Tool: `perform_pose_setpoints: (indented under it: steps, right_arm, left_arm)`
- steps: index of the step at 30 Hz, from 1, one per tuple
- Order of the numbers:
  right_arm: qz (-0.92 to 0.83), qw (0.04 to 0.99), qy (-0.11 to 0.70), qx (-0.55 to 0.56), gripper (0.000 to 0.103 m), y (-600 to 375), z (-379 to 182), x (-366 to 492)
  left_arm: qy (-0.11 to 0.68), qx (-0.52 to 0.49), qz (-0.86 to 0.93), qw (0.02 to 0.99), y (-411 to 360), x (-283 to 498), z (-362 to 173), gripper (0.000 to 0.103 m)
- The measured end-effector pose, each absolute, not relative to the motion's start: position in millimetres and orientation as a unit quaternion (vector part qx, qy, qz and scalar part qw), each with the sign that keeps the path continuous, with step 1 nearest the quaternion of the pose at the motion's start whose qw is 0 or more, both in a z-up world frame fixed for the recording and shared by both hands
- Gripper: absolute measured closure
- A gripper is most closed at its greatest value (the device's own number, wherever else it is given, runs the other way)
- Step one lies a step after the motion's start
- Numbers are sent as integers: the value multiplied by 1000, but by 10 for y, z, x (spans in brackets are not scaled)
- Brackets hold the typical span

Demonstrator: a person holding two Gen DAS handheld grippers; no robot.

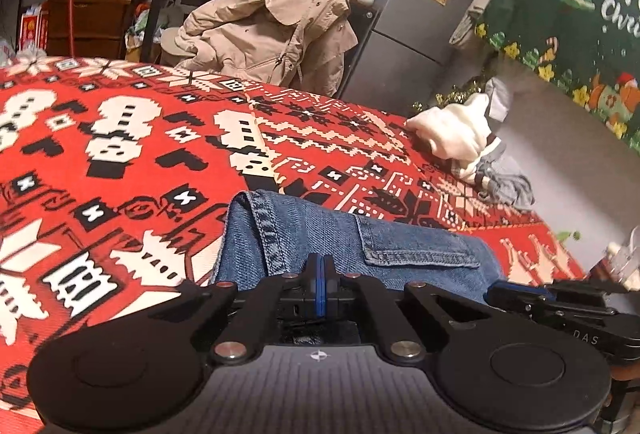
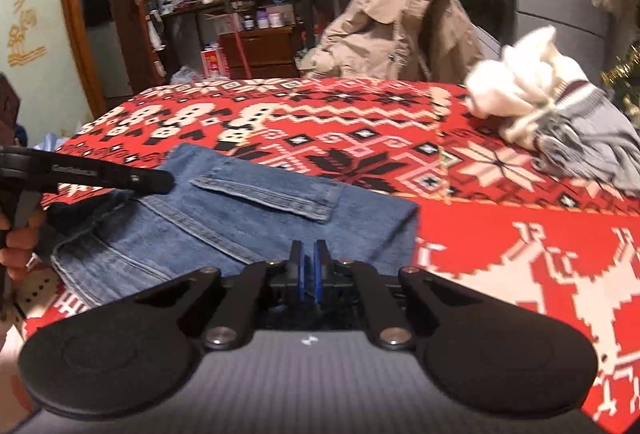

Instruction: Fold clothes

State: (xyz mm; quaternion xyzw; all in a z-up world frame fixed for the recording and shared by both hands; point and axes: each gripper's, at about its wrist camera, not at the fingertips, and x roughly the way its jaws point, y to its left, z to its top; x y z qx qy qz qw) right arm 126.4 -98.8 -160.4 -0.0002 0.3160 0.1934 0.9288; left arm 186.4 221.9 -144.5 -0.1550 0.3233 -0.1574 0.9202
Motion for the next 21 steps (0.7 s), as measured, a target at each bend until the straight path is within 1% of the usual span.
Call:
perform_pose_setpoints:
  steps: [3,5,6,8,11,15,17,18,21]
  right_arm:
    - [190,928,319,29,100,-1145,-1567,1239]
    - [180,932,312,32,98,-1217,-1510,1242]
    - [176,936,304,35,93,-1246,-1476,1262]
    - [172,939,295,45,92,-1267,-1428,1349]
    - [186,937,292,53,92,-1215,-1429,1504]
    - [179,933,313,21,92,-1092,-1577,1588]
    - [177,932,314,31,94,-1146,-1629,1546]
    - [178,931,316,38,98,-1178,-1640,1525]
    - [176,930,319,44,98,-1259,-1651,1432]
  left_arm:
    - [315,-181,-162,917,2301,1881,-1379,101]
    - [308,-195,-165,916,2355,1906,-1330,101]
    - [307,-197,-164,916,2372,1951,-1310,101]
    - [310,-203,-171,913,2387,2060,-1303,101]
    - [332,-205,-173,904,2359,2225,-1393,101]
    - [340,-215,-165,901,2400,2259,-1488,100]
    - [337,-207,-155,905,2414,2240,-1478,100]
    - [336,-204,-154,906,2412,2233,-1475,100]
    - [331,-193,-145,912,2391,2208,-1456,100]
